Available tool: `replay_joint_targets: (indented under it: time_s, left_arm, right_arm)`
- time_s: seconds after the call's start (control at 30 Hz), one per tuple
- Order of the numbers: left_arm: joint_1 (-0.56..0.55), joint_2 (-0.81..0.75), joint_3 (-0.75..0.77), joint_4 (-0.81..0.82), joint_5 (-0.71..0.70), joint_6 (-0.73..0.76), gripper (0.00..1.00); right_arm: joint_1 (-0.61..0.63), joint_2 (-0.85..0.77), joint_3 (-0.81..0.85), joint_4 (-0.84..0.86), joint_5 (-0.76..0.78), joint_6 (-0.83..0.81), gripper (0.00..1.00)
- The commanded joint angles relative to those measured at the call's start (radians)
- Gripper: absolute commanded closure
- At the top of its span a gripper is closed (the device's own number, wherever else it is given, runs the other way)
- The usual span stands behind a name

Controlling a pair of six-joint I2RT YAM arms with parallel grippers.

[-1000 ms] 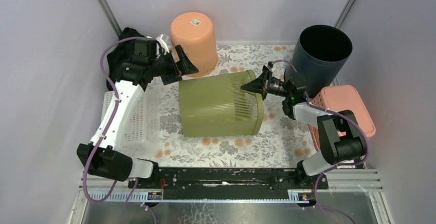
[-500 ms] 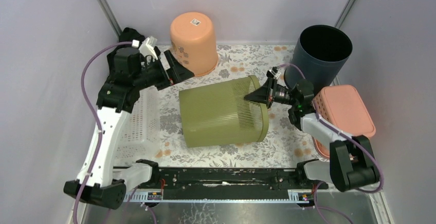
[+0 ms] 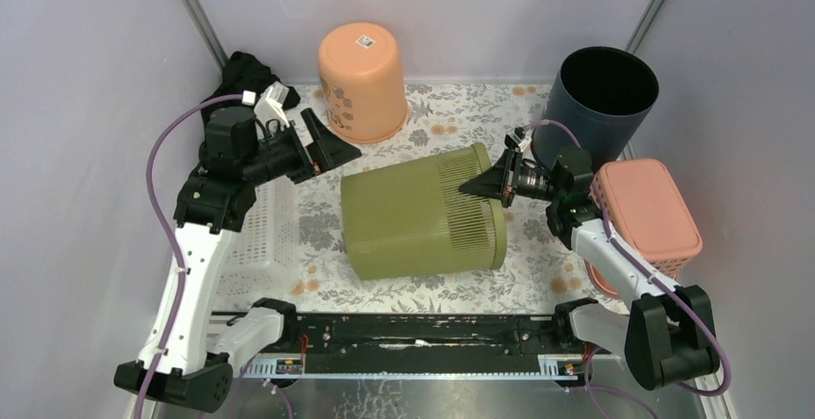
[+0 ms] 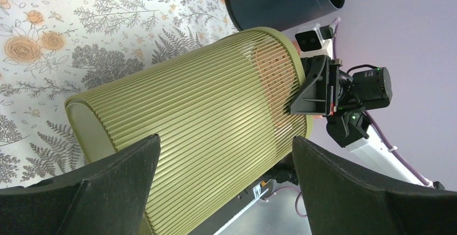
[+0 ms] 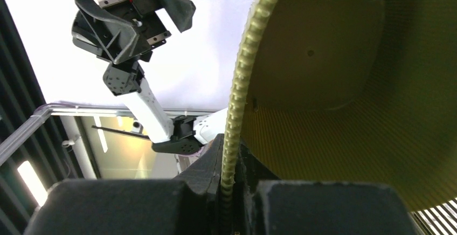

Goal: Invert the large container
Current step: Turn the container upside down at the center of the board.

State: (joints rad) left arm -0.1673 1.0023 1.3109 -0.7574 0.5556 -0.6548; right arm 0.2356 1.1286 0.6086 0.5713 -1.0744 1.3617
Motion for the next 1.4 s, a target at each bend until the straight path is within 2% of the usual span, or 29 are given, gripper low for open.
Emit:
replay_joint_targets:
  time_s: [0.0,0.17,0.33,0.6,0.7,0.97,1.07,1.23,1.37]
  left_arm:
    - [0.006,-0.029,0.045,0.008,0.015,0.005,0.00]
    - [0.006,-0.026,0.053,0.020,0.022,-0.001,0.00]
    - [0.006,0.017,0.123,0.011,-0.010,0.016,0.00]
    - [0.008,0.122,0.296,0.006,-0.033,0.002,0.00]
    - [0.017,0.158,0.367,-0.036,-0.085,0.025,0.00]
    - [0.080,0.212,0.435,-0.089,-0.169,0.072,0.00]
    - [0.167,0.259,0.478,-0.127,-0.167,0.096,0.00]
    - [0.368,0.285,0.469,-0.098,-0.080,0.068,0.00]
    - [0.436,0.287,0.477,-0.083,-0.050,0.049,0.00]
  right_arm:
    - [0.002,-0.015,0.004,0.319,-0.007,0.178,1.00]
    - [0.001,0.086,-0.058,0.713,0.042,0.439,1.00]
    - [0.001,0.280,-0.069,1.133,0.140,0.680,1.00]
    - [0.001,0.407,0.038,1.142,0.212,0.653,1.00]
    - [0.003,0.468,0.089,1.142,0.248,0.659,1.00]
    - [0.063,0.650,0.266,1.144,0.318,0.669,1.00]
    - [0.110,0.722,0.331,1.143,0.360,0.661,1.00]
    - [0.198,0.841,0.482,1.144,0.414,0.650,1.00]
    - [0.260,0.917,0.582,1.145,0.449,0.640,1.00]
